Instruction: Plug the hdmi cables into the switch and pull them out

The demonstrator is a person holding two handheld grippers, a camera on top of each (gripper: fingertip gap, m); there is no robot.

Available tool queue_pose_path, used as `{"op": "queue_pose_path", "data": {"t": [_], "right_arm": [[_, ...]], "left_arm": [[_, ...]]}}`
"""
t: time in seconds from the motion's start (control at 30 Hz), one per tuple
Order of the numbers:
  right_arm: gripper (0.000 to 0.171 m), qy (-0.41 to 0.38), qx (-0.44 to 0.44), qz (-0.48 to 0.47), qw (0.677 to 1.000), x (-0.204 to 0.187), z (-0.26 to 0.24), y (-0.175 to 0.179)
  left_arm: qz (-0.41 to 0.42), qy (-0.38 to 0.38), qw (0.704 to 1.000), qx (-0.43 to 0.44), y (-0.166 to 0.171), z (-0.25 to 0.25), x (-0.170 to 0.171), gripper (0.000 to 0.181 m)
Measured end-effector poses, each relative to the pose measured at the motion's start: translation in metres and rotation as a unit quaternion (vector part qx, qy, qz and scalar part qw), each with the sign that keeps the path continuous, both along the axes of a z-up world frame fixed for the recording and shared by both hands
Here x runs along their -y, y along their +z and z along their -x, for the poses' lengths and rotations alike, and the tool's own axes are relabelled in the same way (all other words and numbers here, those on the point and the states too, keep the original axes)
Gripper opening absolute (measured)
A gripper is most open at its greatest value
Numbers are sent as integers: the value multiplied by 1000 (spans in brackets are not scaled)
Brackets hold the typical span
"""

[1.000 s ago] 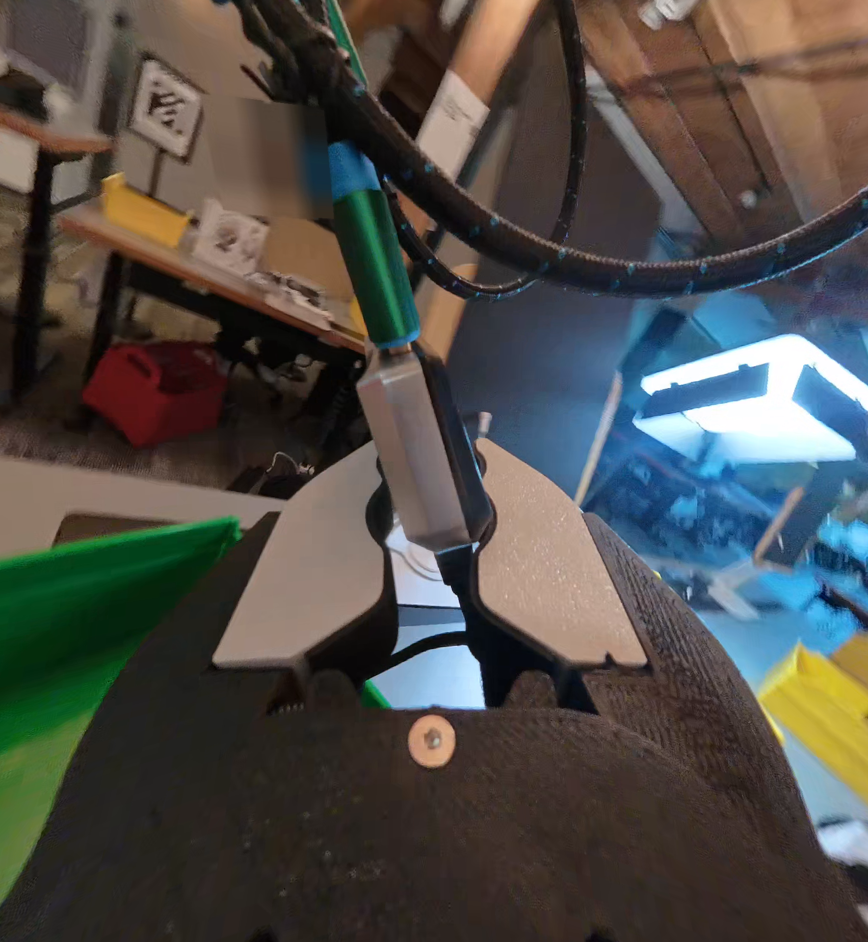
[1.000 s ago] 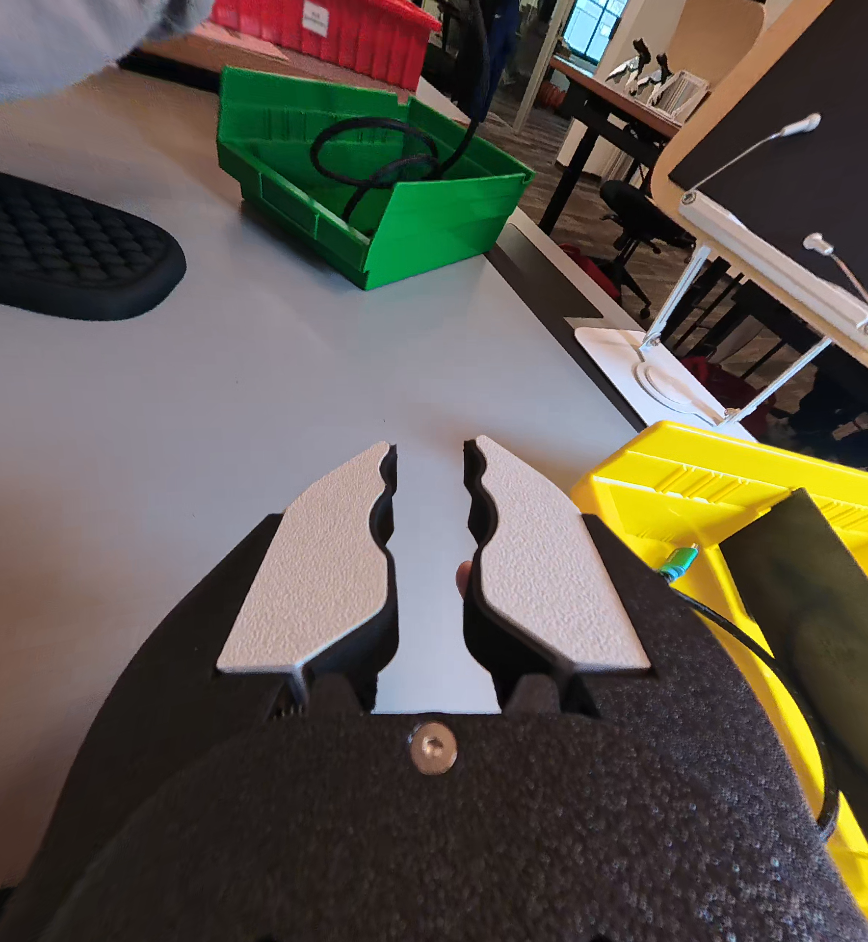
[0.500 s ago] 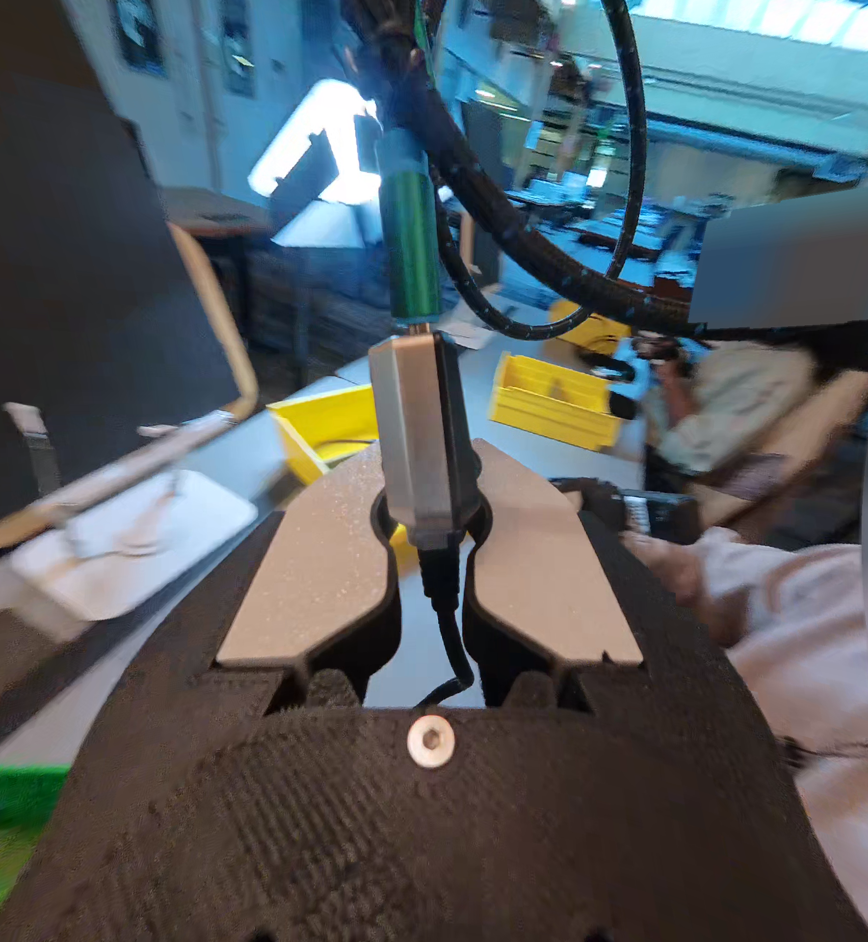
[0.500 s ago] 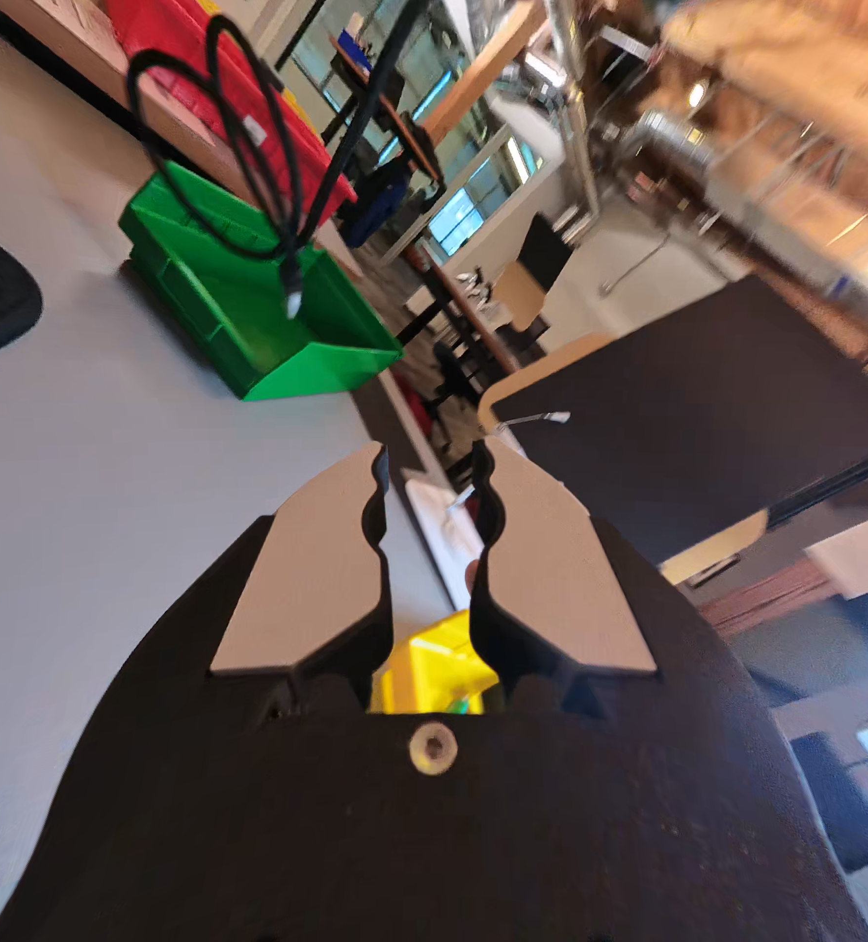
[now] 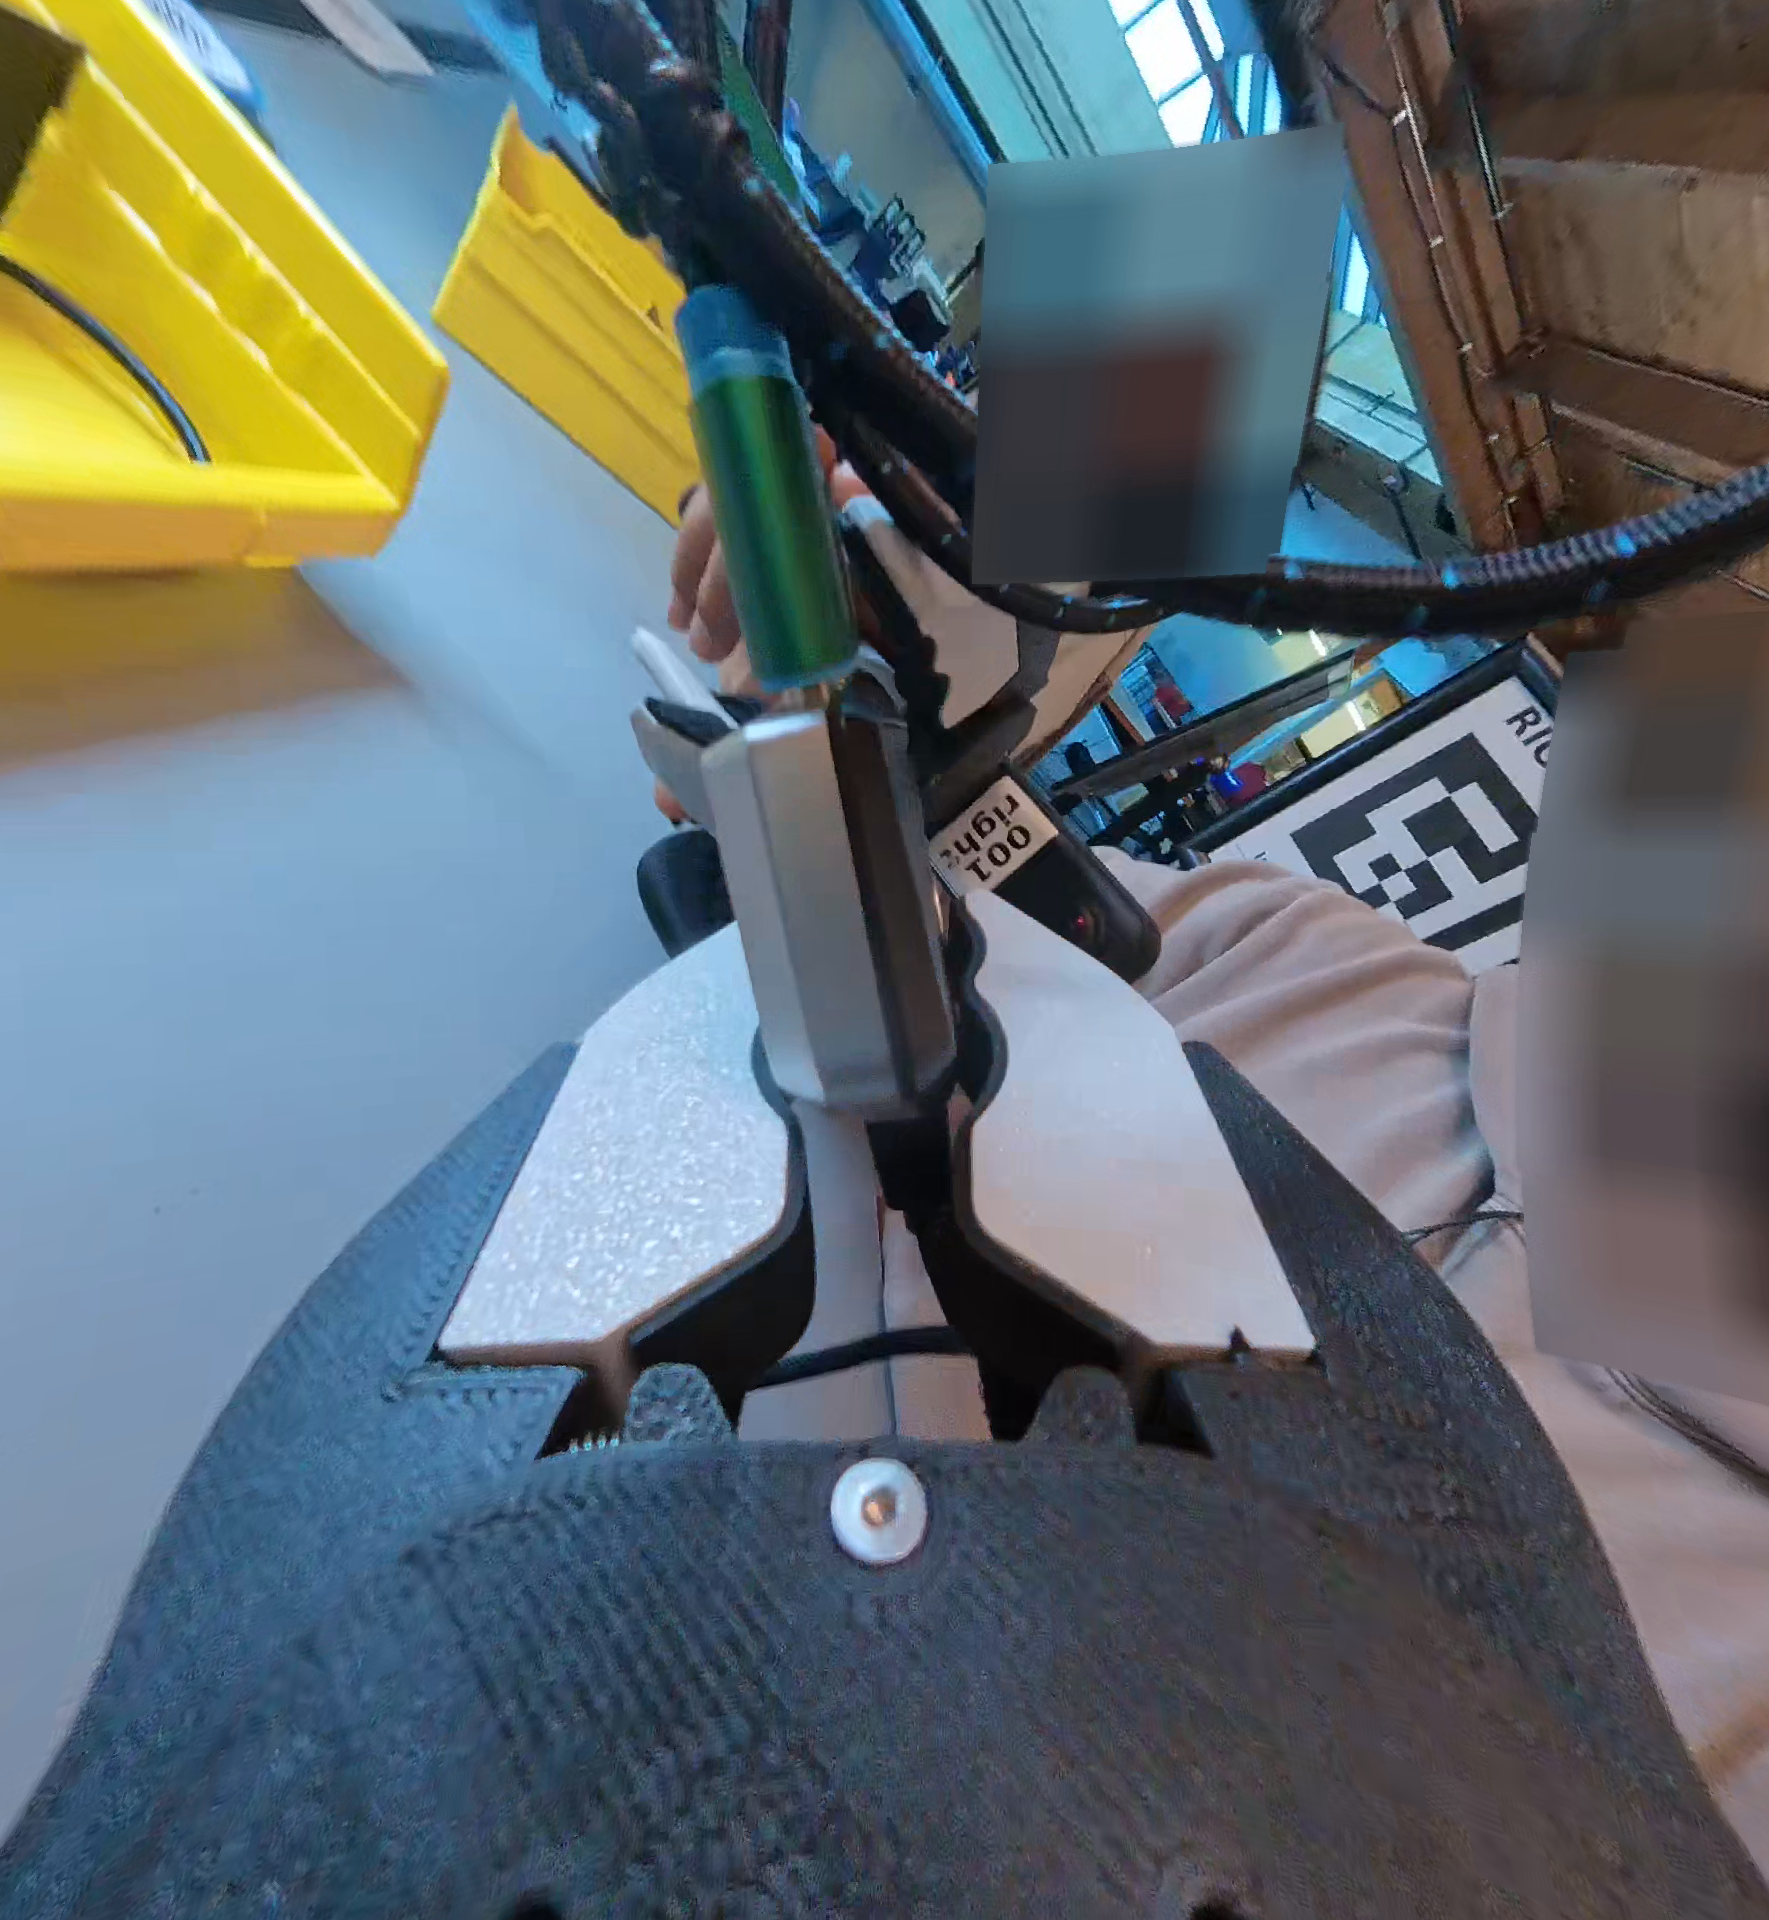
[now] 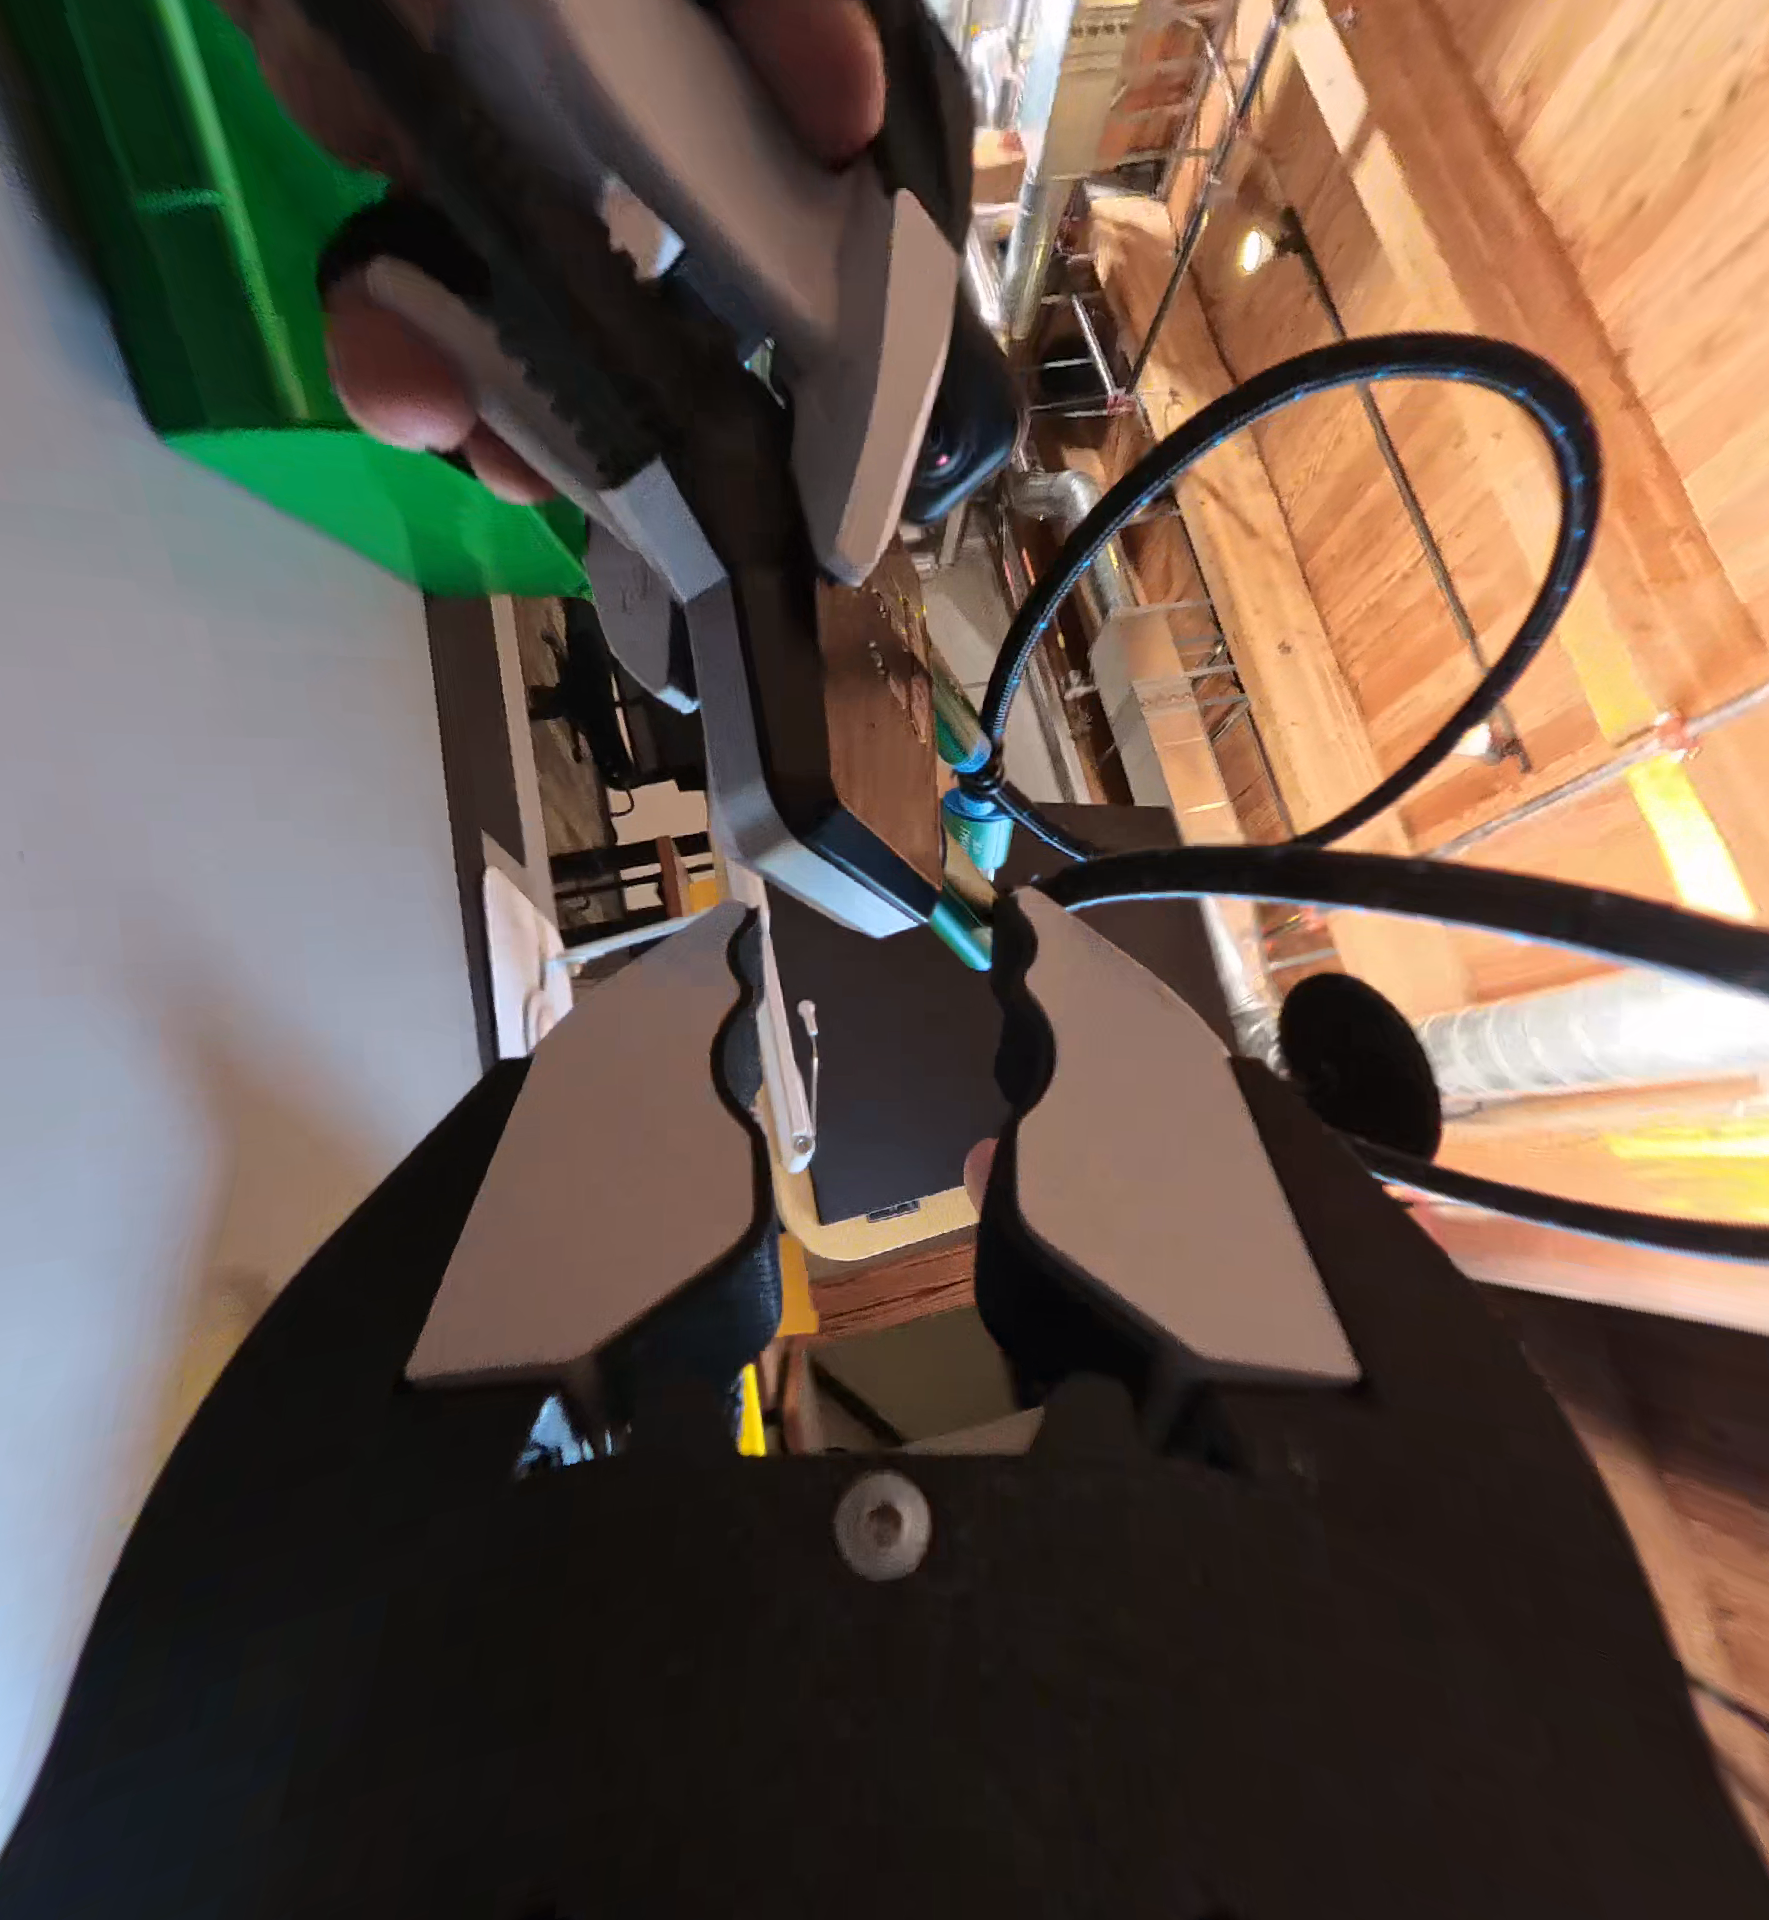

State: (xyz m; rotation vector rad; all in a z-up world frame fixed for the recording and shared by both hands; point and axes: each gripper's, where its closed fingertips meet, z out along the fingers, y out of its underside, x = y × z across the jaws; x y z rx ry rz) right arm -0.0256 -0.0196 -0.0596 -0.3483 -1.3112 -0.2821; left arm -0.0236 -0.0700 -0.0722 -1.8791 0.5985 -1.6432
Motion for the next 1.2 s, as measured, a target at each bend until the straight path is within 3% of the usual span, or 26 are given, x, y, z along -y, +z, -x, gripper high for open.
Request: {"op": "queue_pose_path", "data": {"t": [0.13, 0.37, 0.53, 0.67, 0.77, 0.9, 1.03, 1.13, 1.2], "right_arm": [[33, -2, 28, -29, 999, -1, 1, -19], [39, 28, 65, -52, 996, 13, 14, -42], [23, 23, 96, -37, 994, 15, 18, -57], [19, -18, 120, 46, 992, 2, 17, -63], [19, -49, 131, 126, 982, -8, 13, -62], [23, -81, 150, 162, 972, -6, 13, -55], [21, -106, 134, 136, 976, 0, 7, -39], [19, -94, 122, 108, 982, 6, 2, -38], [18, -105, 140, 144, 974, 1, 0, -51]], "left_arm": [[33, -13, 999, 1, -24, -1, 0, 25], [63, -30, 997, 26, -39, -2, 9, 24], [86, -49, 994, 51, -54, -5, 16, 27], [46, -1, 999, 20, -56, 7, 2, 46], [-34, 64, 996, -45, -53, 25, -10, 64], [-102, 96, 987, -82, -36, 31, -11, 66], [-95, 102, 990, -24, -20, 34, -11, 64], [-59, 181, 975, 118, 3, 65, -34, 43], [-74, 227, 961, 138, 6, 86, -46, 42]]}}
